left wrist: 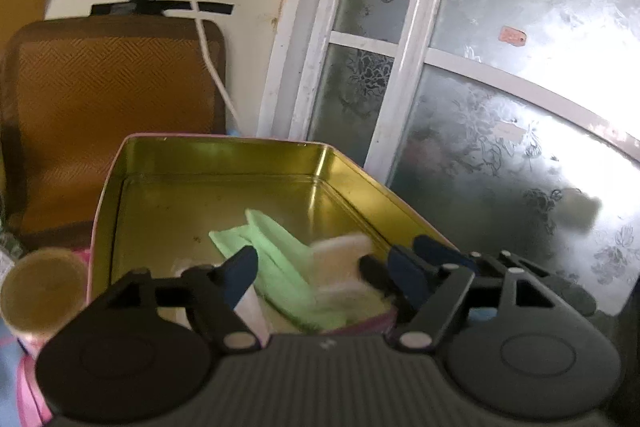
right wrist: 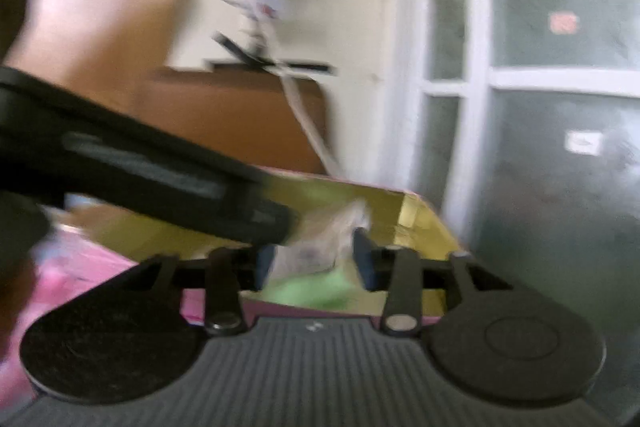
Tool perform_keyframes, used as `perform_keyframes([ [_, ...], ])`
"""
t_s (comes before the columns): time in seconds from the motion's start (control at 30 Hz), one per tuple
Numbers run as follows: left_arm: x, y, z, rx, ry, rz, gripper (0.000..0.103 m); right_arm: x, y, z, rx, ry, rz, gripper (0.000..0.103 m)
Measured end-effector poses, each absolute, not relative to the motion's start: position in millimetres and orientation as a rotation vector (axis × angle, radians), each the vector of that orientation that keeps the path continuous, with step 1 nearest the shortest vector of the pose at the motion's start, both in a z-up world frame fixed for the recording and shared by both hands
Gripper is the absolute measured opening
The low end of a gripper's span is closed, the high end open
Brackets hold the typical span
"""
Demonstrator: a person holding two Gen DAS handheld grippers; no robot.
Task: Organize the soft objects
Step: 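Drop the cotton swab bag into the pink tin with the right gripper, then grasp the white wet-wipe pack with the right gripper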
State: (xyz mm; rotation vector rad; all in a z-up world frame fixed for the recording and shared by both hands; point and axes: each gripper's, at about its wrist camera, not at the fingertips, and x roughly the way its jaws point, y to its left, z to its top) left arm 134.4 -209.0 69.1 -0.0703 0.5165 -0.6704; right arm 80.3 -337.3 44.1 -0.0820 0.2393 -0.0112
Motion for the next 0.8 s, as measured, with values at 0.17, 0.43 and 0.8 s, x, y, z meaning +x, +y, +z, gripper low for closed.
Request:
perform_keyframes([
  [0.17, 110.1, -166.8, 64.3, -0.071, 0.513, -0.674, 0.074, 69.0, -357.4, 37.3, 0.06, 0.235, -0.018, 0.05],
  [0.43, 43.2, -37.2, 41.3, -0.105, 0.477, -0.48, 0.08, 50.2, -317.0, 44.5, 0.114, 0.219, 0.173, 0.05],
  [0.8, 21.6, 97.9, 5.0, -0.358, 0.448, -0.119, 0.081, 74.8, -167.9, 62.0, 0.003, 0.356, 0.597, 0.049],
])
